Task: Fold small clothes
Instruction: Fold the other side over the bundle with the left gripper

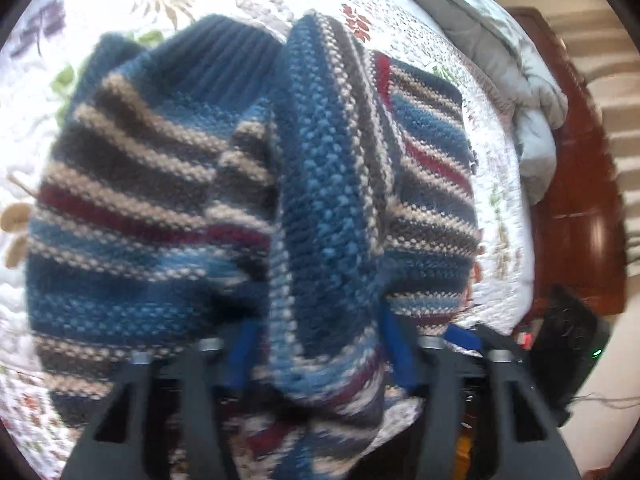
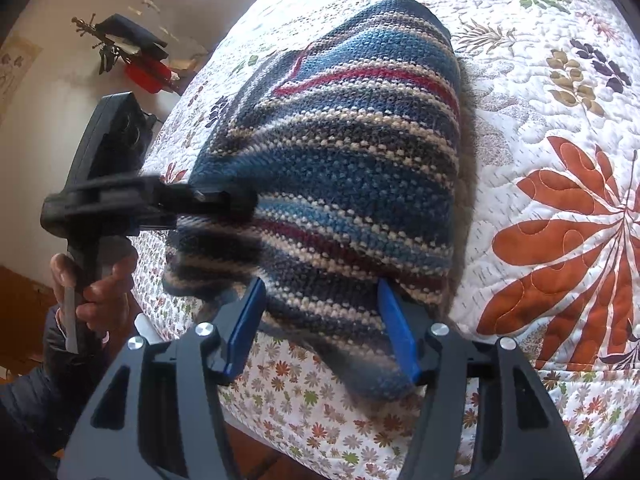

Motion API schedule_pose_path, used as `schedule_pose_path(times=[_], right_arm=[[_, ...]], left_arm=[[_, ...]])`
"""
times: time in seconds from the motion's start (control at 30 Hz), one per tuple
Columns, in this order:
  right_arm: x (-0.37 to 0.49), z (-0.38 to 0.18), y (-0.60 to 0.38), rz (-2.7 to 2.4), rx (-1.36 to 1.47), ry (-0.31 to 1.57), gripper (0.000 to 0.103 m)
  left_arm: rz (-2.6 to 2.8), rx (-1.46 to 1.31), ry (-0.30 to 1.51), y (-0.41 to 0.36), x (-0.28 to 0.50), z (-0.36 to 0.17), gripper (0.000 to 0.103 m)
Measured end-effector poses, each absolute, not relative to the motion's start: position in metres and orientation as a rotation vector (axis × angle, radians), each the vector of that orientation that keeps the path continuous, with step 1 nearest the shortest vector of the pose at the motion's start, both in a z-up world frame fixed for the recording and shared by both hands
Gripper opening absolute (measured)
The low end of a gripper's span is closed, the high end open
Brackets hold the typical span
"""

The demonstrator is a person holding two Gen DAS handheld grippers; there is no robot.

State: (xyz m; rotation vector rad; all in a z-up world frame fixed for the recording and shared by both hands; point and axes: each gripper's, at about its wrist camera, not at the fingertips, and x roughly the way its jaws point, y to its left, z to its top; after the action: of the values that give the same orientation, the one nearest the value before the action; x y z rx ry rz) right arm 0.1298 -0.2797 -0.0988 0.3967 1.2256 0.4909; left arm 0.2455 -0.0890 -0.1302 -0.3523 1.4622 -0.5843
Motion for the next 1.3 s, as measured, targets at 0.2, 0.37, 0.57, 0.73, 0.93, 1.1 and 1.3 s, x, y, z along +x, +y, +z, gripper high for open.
schedule_pose_path(times=[0.2, 0.37, 0.57, 0.73, 0.93, 1.1, 1.3], right_arm=[[0.126, -0.082, -0.291, 0.493, 0.425, 1.194, 0.059], [0.123, -0.071, -0.298, 0.497, 0.416, 1.172, 0.059], [0.127, -0.075, -0.284, 0.519, 0.4, 1.188, 0.059], [0.133, -0.089, -0.265, 0.512, 0.371, 1.233, 0.059], [0.13, -0.087, -0.262, 0.511, 0.34, 1.264, 0.063], [0.115, -0.093, -0.255, 0.545, 0.348, 1.298, 0.065], [0.114, -0.113, -0.254, 0.57, 0.424, 1.345, 0.065]], left_arm=[[-0.582, -0.369, 1.359, -0.077, 0.235, -0.106, 0.028], [-0.564, -0.357, 1.246, -0.047, 0.229, -0.066, 0.027], [-0.44, -0.351, 1.194, 0.009, 0.226, -0.06, 0.027], [-0.465, -0.428, 1.319, 0.01, 0.224, -0.124, 0.029], [-0.496, -0.424, 1.306, 0.013, 0.227, -0.123, 0.034], [-0.476, -0.413, 1.31, 0.035, 0.207, -0.111, 0.054], [-0.492, -0.404, 1.349, 0.041, 0.168, -0.111, 0.061]])
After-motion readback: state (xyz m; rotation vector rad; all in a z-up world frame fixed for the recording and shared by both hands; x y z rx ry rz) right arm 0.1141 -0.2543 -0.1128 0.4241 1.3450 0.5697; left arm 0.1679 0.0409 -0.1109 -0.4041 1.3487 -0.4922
